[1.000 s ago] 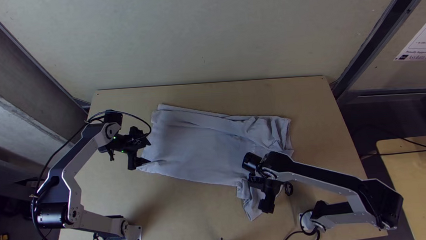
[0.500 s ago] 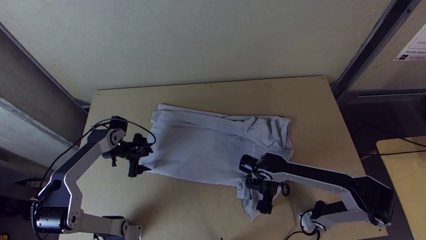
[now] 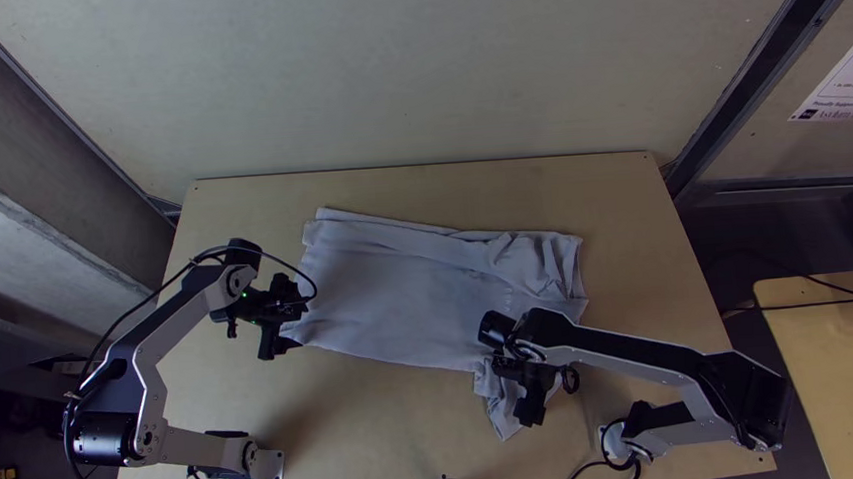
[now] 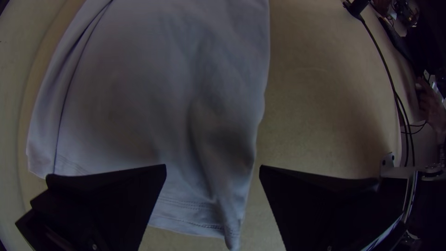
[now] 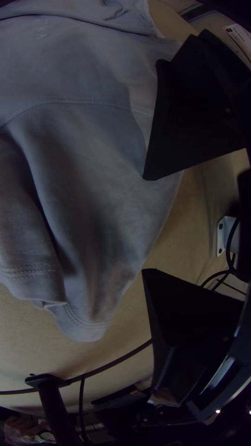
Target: Fold the t-shirt
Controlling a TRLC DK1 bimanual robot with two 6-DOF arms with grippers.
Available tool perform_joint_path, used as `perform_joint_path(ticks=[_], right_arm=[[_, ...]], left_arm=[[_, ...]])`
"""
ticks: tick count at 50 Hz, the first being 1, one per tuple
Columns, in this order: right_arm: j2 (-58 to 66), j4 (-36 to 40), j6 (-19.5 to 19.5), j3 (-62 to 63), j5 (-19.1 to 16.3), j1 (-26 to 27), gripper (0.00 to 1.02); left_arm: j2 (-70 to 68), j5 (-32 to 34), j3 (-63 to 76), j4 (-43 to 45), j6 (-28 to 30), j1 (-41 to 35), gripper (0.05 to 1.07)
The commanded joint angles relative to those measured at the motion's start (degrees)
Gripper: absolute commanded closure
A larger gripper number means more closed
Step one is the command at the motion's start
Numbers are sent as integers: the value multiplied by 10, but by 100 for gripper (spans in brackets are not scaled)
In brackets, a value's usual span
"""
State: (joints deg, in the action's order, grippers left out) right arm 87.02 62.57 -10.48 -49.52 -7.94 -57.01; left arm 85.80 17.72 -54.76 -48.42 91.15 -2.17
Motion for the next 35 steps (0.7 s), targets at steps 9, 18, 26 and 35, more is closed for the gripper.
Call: perform_joint_path(ticks=[9,18,26,35], right_arm=[[33,-22,13,22,25,-12,25],[39,-34,13,23,32,-12,34],[41,-42,13,23,33,-10,51],[40,-49,11,26,32,-12,71]], left_arm=[[-5,-8,26,7,22,-3,11],[-5,-12,28,8,22,0,17],[0,-12,26,11,22,1,53],[-1,-13,33,-4,44,4,68]])
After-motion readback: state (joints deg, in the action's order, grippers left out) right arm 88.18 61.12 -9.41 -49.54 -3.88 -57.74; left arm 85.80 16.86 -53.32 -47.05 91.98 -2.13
